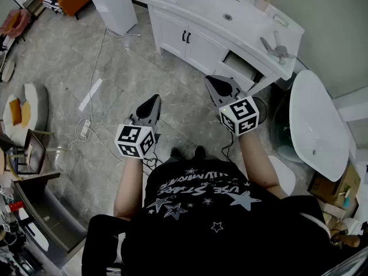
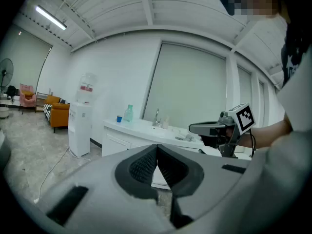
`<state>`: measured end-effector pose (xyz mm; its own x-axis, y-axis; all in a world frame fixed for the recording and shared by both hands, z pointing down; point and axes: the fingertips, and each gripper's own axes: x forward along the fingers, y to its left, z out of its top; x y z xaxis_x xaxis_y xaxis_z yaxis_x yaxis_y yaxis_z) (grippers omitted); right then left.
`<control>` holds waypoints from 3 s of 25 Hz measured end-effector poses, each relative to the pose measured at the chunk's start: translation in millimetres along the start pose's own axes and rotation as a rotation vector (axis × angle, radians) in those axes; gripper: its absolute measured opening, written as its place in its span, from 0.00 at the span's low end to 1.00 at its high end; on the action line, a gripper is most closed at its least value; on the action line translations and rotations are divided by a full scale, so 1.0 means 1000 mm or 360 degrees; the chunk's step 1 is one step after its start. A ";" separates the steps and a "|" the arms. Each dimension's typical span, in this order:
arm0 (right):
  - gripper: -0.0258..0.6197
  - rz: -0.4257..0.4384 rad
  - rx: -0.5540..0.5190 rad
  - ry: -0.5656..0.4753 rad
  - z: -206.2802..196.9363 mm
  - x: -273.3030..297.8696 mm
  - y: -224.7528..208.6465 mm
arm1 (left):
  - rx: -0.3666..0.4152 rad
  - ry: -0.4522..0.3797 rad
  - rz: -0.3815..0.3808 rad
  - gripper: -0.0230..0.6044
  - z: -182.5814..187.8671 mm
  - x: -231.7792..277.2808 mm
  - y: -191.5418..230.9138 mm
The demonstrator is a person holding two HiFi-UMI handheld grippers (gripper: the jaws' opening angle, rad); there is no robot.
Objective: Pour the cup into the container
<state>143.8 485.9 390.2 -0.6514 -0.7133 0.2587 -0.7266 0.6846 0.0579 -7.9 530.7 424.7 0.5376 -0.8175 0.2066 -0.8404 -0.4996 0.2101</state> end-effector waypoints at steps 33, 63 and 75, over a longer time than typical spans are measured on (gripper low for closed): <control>0.35 -0.0099 0.0075 -0.0070 0.012 0.084 0.022 | -0.0112 -0.0047 0.0095 0.05 -0.004 -0.032 0.101; 0.60 -0.0025 0.0294 0.0038 0.031 0.345 -0.240 | -0.0104 0.0063 0.0265 0.05 0.084 0.234 0.256; 0.61 -0.0013 0.0337 -0.0032 0.046 0.390 -0.314 | -0.0020 0.0083 0.0232 0.05 0.108 0.316 0.272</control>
<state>108.2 -14.4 428.2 -0.6478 -0.7231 0.2399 -0.7604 0.6332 -0.1445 -74.5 105.7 444.4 0.4133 -0.8648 0.2853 -0.9090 -0.3730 0.1860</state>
